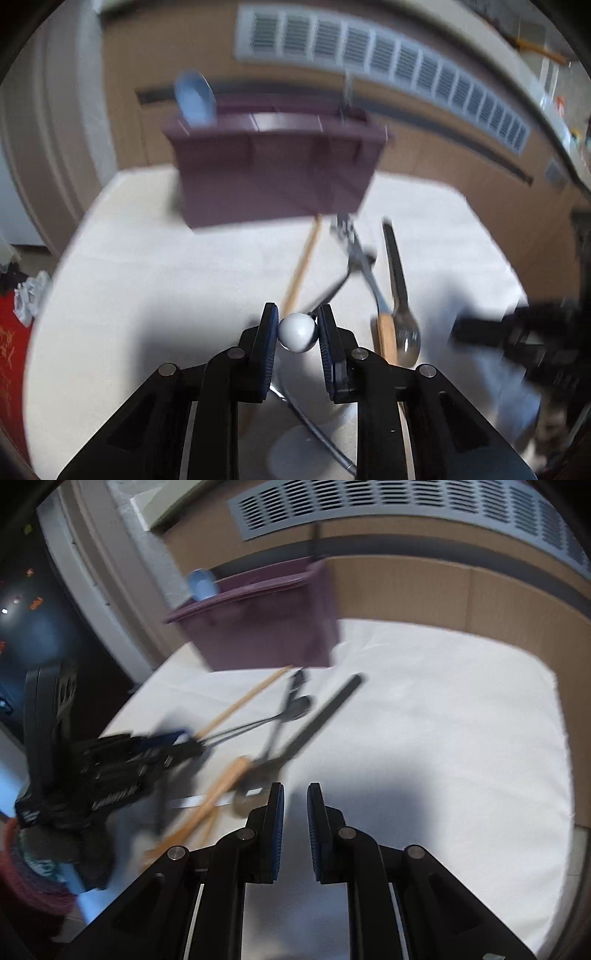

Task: Organize utensils
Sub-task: 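Grasp the white ball-handled spoon with the left gripper, then carry the white spoon to the caddy while the right gripper drops the wooden spoon in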

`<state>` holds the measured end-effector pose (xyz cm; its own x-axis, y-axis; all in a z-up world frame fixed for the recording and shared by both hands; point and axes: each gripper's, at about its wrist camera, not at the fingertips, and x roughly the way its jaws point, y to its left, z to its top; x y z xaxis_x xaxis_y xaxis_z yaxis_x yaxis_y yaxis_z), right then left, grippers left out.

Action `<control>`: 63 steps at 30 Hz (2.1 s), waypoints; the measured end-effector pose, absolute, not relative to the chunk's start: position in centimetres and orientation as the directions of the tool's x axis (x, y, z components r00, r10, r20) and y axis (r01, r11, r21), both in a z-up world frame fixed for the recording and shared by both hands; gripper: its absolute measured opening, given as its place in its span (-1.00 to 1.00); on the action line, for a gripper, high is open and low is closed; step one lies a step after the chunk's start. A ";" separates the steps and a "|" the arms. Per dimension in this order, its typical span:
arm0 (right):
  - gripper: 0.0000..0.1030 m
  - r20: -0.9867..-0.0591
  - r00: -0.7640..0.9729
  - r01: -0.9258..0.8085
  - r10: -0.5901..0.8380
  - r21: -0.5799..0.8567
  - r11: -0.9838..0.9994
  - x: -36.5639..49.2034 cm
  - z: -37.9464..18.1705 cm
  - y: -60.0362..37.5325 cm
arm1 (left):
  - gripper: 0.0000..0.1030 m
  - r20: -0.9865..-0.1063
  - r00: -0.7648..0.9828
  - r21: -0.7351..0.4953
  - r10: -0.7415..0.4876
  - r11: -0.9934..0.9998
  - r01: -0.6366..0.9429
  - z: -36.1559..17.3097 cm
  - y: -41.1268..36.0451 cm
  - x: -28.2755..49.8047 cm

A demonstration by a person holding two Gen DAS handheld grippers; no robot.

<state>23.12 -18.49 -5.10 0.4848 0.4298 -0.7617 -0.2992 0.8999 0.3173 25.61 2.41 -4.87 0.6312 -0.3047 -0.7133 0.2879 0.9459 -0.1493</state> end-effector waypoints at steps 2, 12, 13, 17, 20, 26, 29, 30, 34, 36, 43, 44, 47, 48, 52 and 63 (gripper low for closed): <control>-0.74 -0.759 0.455 -0.315 0.465 0.351 0.882 22.6 -5.1 -17.2 | -0.56 -0.676 0.676 -0.139 -0.292 0.952 0.273 -3.2 3.6 24.9; -0.71 -0.817 0.431 -0.111 0.383 0.373 0.921 24.2 -7.0 -12.8 | -0.56 -0.573 0.784 -0.135 -0.239 0.971 0.197 -0.1 8.3 22.7; -0.70 -0.819 0.439 -0.097 0.368 0.364 0.926 24.2 -6.9 -12.5 | -0.56 -0.568 0.786 -0.145 -0.244 0.970 0.196 0.1 8.6 22.7; -0.70 -0.834 0.468 -0.081 0.291 0.287 0.954 25.2 -7.3 -10.8 | -0.56 -0.553 0.794 -0.177 -0.254 0.966 0.186 0.3 9.4 22.7; -0.71 -0.841 0.492 -0.109 0.224 0.196 0.975 25.7 -7.5 -9.4 | -0.56 -0.547 0.798 -0.184 -0.253 0.966 0.181 0.5 9.8 22.4; -0.77 -0.823 0.501 -0.246 0.266 0.160 0.956 25.1 -6.5 -10.0 | -0.56 -0.555 0.802 -0.145 -0.219 0.976 0.166 1.4 9.6 21.9; -0.77 -0.772 0.552 -0.258 0.315 0.201 0.945 24.5 -4.7 -12.7 | -0.56 -0.559 0.806 -0.119 -0.196 0.981 0.157 2.0 9.0 21.5; -0.77 -0.751 0.568 -0.262 0.337 0.223 0.939 24.2 -3.8 -13.8 | -0.56 -0.556 0.808 -0.115 -0.195 0.981 0.157 2.3 8.8 21.4; -0.77 -0.686 0.631 -0.265 0.362 0.248 0.932 23.4 -1.3 -15.8 | -0.56 -0.541 0.818 -0.097 -0.194 0.981 0.169 3.7 7.7 20.8; -0.78 -0.645 0.664 -0.278 0.379 0.258 0.925 22.8 0.0 -16.4 | -0.56 -0.529 0.826 -0.086 -0.192 0.981 0.173 4.7 7.1 20.4; -0.78 -0.479 0.793 -0.328 0.376 0.184 0.927 22.0 7.3 -17.2 | -0.56 -0.393 0.899 -0.028 -0.195 0.979 0.200 13.2 6.4 21.1; -0.78 -0.439 0.821 -0.331 0.365 0.155 0.931 22.3 9.1 -17.3 | -0.56 -0.362 0.913 -0.005 -0.190 0.979 0.201 15.0 6.2 21.3; -0.78 -0.306 0.899 -0.302 0.312 0.081 0.950 23.4 15.2 -17.7 | -0.56 -0.283 0.940 0.030 -0.192 0.978 0.208 19.7 5.9 22.6; -0.78 -0.274 0.914 -0.294 0.300 0.065 0.954 24.1 16.8 -17.8 | -0.56 -0.267 0.945 0.040 -0.187 0.978 0.205 20.8 5.8 23.1; -0.78 -0.235 0.929 -0.281 0.286 0.054 0.958 27.4 19.7 -17.7 | -0.56 -0.249 0.951 0.046 -0.185 0.978 0.202 22.3 5.6 26.5; -0.78 -0.337 0.891 -0.295 0.305 0.083 0.952 34.8 13.9 -16.0 | -0.56 -0.398 0.897 -0.023 -0.193 0.979 0.201 14.4 6.2 35.4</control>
